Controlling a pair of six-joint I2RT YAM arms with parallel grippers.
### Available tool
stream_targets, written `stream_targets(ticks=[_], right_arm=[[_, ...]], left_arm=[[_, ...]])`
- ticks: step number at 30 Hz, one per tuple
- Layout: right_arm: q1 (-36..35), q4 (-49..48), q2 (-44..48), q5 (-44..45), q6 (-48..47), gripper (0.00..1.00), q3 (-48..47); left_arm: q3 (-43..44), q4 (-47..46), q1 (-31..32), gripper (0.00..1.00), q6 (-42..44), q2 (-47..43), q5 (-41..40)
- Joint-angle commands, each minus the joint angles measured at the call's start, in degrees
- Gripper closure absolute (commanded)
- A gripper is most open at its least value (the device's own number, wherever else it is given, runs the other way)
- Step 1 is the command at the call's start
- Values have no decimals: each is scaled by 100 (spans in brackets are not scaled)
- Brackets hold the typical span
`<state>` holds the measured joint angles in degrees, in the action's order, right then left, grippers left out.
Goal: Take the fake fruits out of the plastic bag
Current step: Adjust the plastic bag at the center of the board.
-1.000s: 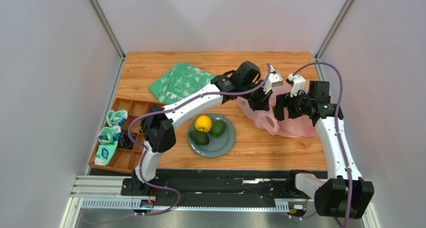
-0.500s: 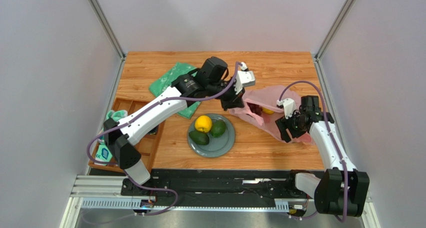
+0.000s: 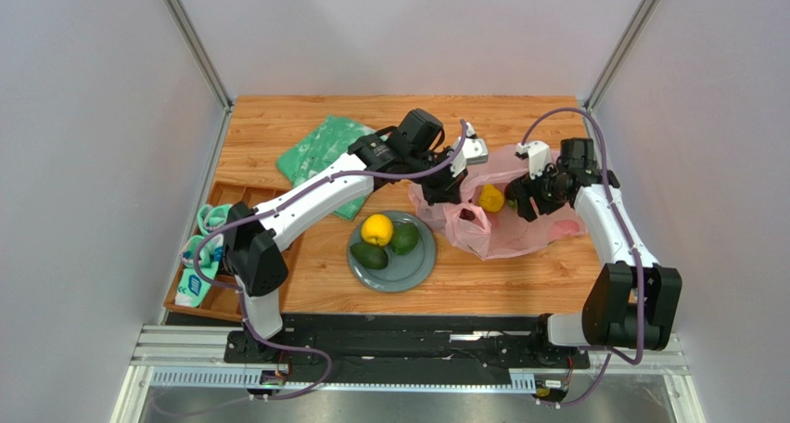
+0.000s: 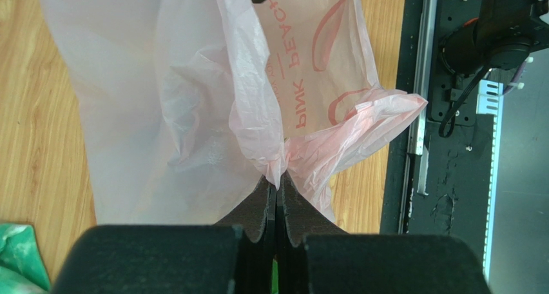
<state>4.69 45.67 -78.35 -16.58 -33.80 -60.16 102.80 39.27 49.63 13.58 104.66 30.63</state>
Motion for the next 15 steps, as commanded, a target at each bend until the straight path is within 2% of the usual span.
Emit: stream_targets(ticks=[1, 8, 15], right_arm=[[-134, -576, -31, -311, 304, 29, -285], [-249, -866, -795, -346, 805, 26, -637], [-416, -1534, -1375, 224, 1226, 19, -786]], left_arm=[[354, -112, -14, 100, 30, -78, 145], [354, -130, -14, 100, -13, -34, 373], [468, -130, -14, 100, -31, 54, 461]])
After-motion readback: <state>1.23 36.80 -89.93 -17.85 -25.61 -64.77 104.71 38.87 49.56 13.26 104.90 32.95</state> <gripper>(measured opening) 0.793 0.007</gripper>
